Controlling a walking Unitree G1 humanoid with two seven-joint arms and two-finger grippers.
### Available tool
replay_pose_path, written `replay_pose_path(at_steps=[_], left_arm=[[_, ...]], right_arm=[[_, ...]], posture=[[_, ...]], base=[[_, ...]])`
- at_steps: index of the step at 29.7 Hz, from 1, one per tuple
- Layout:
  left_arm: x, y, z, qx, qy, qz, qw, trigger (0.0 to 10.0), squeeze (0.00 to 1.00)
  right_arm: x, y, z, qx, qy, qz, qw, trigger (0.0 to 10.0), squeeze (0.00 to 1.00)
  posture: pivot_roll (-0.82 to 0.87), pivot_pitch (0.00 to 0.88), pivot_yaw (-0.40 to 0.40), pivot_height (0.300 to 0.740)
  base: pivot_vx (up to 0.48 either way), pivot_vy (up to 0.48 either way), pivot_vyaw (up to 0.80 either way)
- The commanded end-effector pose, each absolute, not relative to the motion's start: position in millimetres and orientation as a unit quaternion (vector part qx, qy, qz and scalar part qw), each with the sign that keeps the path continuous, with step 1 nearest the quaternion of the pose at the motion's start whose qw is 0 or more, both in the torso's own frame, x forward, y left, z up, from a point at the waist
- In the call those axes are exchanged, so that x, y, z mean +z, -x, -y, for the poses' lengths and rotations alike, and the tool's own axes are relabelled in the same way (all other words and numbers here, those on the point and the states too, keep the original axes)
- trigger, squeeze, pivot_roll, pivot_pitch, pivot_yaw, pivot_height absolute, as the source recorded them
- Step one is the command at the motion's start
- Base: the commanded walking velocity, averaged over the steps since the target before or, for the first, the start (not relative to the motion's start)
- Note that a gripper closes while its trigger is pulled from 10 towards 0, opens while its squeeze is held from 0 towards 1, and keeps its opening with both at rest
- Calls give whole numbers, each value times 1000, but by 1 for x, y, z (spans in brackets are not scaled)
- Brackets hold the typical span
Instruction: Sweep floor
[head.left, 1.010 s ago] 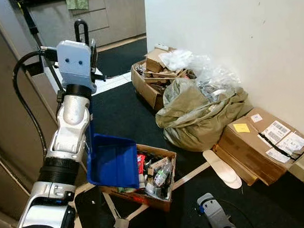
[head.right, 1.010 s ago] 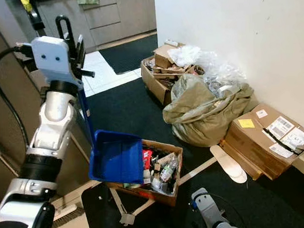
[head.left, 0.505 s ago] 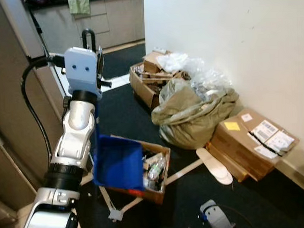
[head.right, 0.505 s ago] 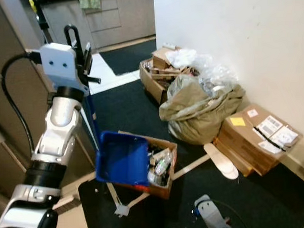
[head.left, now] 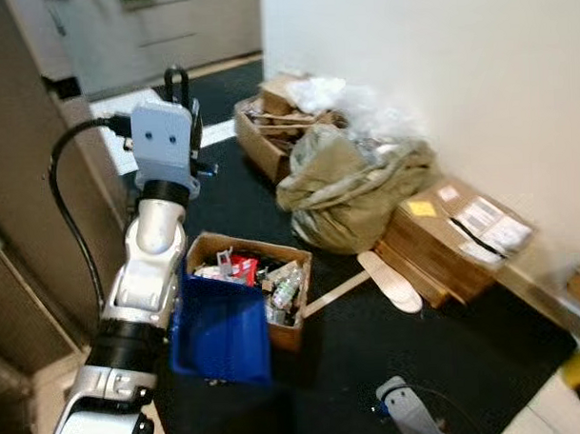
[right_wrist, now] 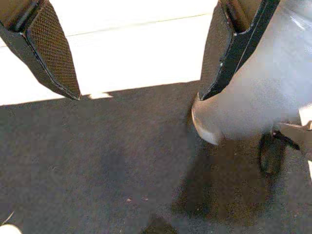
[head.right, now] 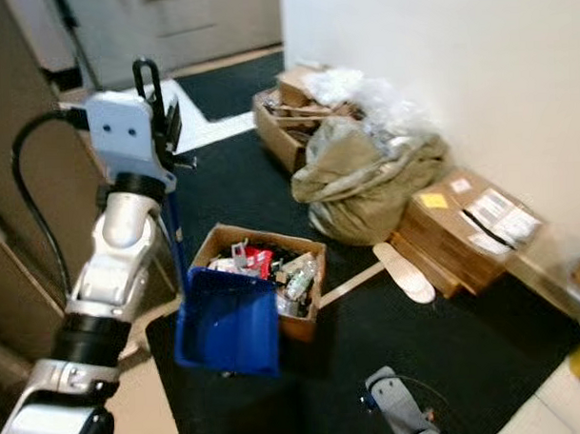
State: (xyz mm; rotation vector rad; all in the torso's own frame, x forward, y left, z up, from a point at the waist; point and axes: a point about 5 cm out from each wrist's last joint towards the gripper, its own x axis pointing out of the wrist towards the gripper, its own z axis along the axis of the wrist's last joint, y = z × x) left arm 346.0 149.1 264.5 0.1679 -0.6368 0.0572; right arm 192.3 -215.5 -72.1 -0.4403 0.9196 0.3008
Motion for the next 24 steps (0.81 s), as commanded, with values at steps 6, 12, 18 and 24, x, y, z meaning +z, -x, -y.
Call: replay_pose_path(at_steps=[6, 12, 18, 24], left_arm=[[265, -343, -147, 25, -85, 319, 943, 10000, 0], [261, -344, -144, 14, -69, 311, 948, 10000, 0], [250, -350, -141, -28, -11, 287, 957, 10000, 0], [234, -358, -135, -82, 60, 242, 965, 10000, 0]], right_arm=[[-75, -188, 217, 140, 210, -446, 859, 10000, 0], [-75, -186, 216, 139, 209, -447, 859, 10000, 0], [-77, -183, 217, 137, 220, -454, 853, 10000, 0], [-78, -181, 218, 134, 225, -456, 850, 10000, 0]], posture=[[-153, 59, 38, 740], [-154, 63, 38, 740], [-156, 73, 35, 740], [-161, 79, 34, 740]], base=[[-299, 0, -525], [-296, 0, 0], [-180, 0, -667], [0, 0, -800]])
